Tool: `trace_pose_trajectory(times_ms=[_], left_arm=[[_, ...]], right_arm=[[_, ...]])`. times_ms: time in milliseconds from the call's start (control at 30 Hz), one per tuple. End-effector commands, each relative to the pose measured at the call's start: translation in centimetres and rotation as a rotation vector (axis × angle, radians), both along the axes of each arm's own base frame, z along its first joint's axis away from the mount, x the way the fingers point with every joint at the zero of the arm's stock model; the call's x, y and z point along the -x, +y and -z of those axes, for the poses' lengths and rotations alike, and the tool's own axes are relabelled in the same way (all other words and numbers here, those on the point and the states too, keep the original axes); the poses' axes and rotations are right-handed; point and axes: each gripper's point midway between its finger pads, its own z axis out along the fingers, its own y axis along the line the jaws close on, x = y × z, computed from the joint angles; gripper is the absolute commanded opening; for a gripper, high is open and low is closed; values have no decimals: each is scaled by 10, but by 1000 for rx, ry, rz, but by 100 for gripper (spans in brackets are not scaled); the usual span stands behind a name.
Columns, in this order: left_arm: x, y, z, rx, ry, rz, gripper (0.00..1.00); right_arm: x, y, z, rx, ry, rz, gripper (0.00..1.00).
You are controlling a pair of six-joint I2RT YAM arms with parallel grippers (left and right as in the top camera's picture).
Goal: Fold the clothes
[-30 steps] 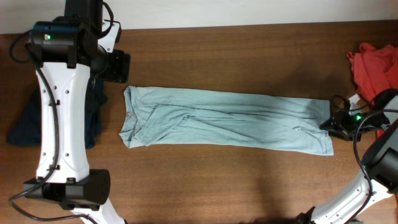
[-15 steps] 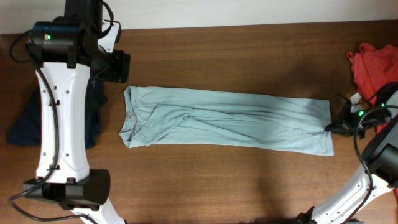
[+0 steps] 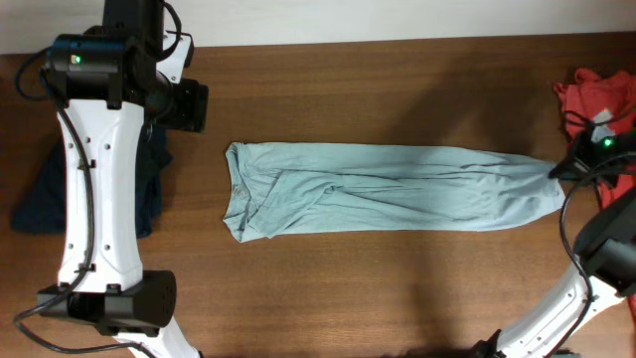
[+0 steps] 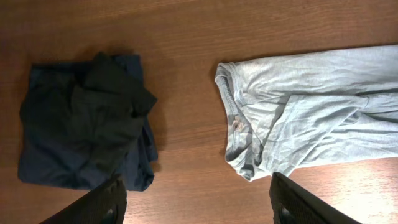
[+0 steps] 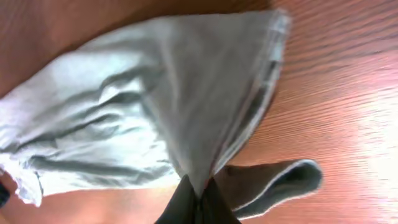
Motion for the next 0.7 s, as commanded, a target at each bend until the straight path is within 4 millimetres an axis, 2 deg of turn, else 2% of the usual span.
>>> trace_pose_trajectory(times_ms=[0, 33, 167, 333, 367, 400, 533, 567, 667], left_arm=[[-1, 5, -6, -7, -28, -24, 73], [-3, 5, -7, -6, -35, -24, 73], [-5, 5, -7, -5, -43, -24, 74], [-5, 5, -7, -5, -43, -24, 74], [-5, 5, -7, -5, -44, -24, 74], [-5, 5, -7, -5, -44, -24, 74], [-6, 5, -8, -5, -47, -24, 74], [-6, 5, -8, -5, -47, -24, 74], [-6, 5, -8, -5, -47, -24, 74]], right_arm=[[-14, 33, -25, 23, -39, -82, 4], [-19, 51, -29, 23, -41, -130, 4], [-32, 102, -33, 20, -36, -243, 4], [-44, 197, -32, 24, -39, -458, 4], [-45, 210, -31, 30, -39, -481, 4], [-47, 234, -29, 34, -48, -529, 4], [-49, 283, -23, 39, -72, -618, 4], [-49, 302, -20, 40, -79, -645, 5], [-49, 335, -12, 40, -94, -697, 5]])
